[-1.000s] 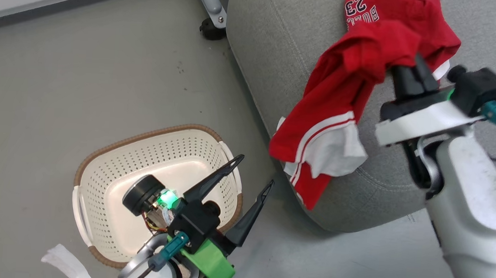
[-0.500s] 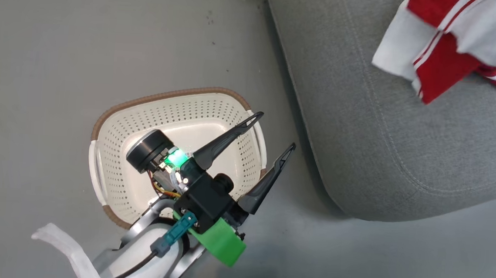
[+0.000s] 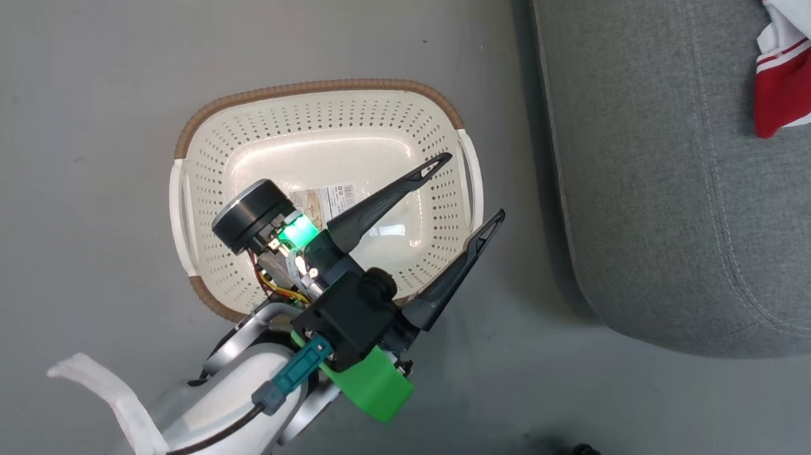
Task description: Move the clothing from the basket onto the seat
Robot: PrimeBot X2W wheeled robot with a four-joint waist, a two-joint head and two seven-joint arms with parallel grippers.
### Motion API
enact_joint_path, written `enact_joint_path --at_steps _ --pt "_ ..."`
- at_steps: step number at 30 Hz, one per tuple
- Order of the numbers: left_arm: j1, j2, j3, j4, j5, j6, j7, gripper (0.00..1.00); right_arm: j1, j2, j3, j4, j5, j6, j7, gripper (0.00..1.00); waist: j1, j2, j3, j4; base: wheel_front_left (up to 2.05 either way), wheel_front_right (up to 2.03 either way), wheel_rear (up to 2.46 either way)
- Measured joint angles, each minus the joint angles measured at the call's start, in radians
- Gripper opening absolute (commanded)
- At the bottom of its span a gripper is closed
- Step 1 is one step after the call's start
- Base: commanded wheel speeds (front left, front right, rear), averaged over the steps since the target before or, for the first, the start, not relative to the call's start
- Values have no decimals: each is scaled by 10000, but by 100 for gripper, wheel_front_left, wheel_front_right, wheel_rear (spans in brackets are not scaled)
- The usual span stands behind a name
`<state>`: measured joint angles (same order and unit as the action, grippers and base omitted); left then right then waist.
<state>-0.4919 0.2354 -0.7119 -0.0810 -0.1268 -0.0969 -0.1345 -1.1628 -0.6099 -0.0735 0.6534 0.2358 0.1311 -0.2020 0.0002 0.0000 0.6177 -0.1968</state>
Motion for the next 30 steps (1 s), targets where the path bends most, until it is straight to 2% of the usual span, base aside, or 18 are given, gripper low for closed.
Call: enact_joint_path --at_steps 10,12,13,15,21,30 --pt "-179 38 -50 153 21 2 -35 100 1174 817 -642 2669 174 2 -477 0 0 0 580 181 0 0 0" --pt "-180 40 -48 180 -35 17 -52 100 1392 976 -836 2915 222 2 -545 71 0 0 546 168 0 0 0" --pt "-180 40 -44 188 -38 31 -73 100 1468 1020 -897 2955 272 2 -554 100 0 0 527 160 0 0 0" --pt "-179 42 -38 238 -71 90 -82 100 1683 1135 -1137 2911 366 0 -585 100 0 0 451 142 0 0 0" --pt "-111 61 31 387 -194 257 -224 100 3022 1691 -2013 1446 330 0 -598 100 -1 0 87 92 0 0 0" --pt "420 42 332 830 -635 690 -573 100 5410 3156 -2650 -1074 -291 0 -604 100 -2 0 -871 71 0 0 0"
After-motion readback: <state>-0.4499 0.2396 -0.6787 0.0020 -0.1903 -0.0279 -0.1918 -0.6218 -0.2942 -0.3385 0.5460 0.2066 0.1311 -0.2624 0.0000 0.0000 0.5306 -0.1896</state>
